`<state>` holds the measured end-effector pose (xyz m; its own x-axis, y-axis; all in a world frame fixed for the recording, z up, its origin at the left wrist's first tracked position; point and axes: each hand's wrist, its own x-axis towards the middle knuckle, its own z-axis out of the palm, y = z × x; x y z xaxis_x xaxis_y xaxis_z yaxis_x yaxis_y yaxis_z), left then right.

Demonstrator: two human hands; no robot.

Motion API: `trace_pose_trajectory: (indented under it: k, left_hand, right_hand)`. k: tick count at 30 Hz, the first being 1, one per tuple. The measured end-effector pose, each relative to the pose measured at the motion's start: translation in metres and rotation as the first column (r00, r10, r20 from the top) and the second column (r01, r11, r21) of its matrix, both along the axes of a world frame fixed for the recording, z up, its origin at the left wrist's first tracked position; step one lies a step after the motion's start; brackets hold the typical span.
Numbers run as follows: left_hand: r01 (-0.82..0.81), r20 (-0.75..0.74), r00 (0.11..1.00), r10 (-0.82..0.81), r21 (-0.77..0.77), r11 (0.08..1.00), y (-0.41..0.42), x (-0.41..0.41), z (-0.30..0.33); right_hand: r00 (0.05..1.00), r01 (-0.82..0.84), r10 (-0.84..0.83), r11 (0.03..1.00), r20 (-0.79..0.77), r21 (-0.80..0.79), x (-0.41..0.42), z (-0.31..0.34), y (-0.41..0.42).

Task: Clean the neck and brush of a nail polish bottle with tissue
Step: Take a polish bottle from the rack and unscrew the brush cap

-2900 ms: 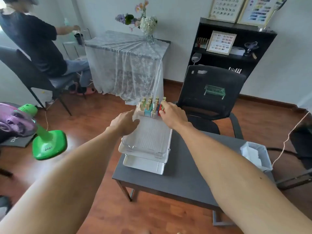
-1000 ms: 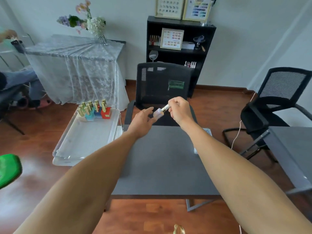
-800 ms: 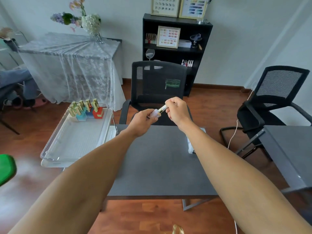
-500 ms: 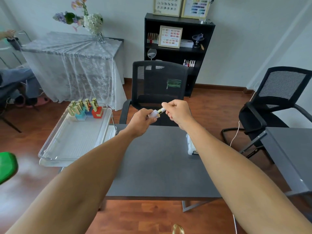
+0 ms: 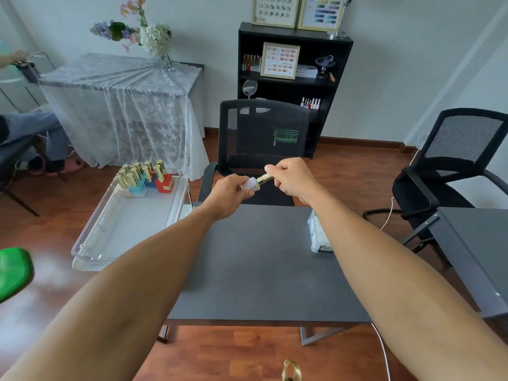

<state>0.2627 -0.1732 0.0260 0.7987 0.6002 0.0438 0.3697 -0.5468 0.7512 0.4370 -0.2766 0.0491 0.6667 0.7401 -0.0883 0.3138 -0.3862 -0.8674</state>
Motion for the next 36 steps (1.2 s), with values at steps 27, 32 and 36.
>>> trace_pose_trajectory:
  k: [27, 32, 36]
  left_hand:
    - [-0.005, 0.024, 1.0, 0.004, 0.027, 1.0, 0.029, -0.002, -0.002]
    - [-0.021, -0.002, 1.0, 0.022, 0.029, 0.999, 0.031, -0.005, -0.004]
    - [-0.031, -0.012, 0.999, 0.031, 0.023, 0.999, 0.032, -0.006, -0.008]
  right_hand:
    - [0.993, -0.039, 0.047, 0.996, 0.106, -0.078, -0.008, 0.016, 0.02]
    - [0.98, -0.19, 0.19, 0.982, 0.051, -0.01, -0.008, 0.017, 0.016]
    - [0.99, -0.136, 0.139, 0.988, 0.036, -0.075, -0.013, 0.014, 0.016]
